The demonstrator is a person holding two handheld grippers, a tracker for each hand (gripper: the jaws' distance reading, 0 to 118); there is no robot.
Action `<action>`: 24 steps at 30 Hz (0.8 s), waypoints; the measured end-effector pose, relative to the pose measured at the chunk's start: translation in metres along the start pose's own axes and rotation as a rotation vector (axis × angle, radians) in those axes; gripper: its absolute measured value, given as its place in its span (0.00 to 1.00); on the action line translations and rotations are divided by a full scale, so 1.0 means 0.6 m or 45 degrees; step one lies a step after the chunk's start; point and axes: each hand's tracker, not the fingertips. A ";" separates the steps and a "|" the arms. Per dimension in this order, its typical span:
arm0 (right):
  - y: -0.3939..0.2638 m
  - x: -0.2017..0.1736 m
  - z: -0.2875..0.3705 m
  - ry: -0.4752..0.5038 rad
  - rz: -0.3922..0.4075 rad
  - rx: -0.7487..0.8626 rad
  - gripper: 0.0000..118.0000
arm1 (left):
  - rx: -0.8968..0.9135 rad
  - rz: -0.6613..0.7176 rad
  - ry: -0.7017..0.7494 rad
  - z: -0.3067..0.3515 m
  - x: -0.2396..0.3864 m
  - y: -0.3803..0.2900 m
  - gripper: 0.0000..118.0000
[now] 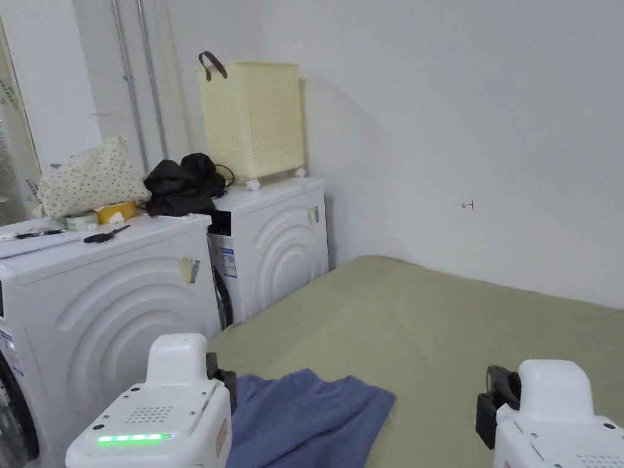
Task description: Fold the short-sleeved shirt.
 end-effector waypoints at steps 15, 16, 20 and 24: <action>-0.067 0.019 -0.069 -0.001 -0.002 -0.142 0.01 | -0.477 -0.024 -0.138 -0.299 0.051 -0.131 0.00; -0.074 0.023 -0.074 -0.004 -0.003 -0.158 0.01 | -0.545 -0.026 -0.173 -0.333 0.058 -0.147 0.00; -0.107 0.038 -0.097 -0.018 -0.016 -0.241 0.01 | -0.779 0.003 -0.253 -0.450 0.086 -0.202 0.02; -0.133 0.053 -0.109 -0.039 -0.022 -0.289 0.01 | -0.945 -0.058 -0.257 -0.534 0.103 -0.234 0.70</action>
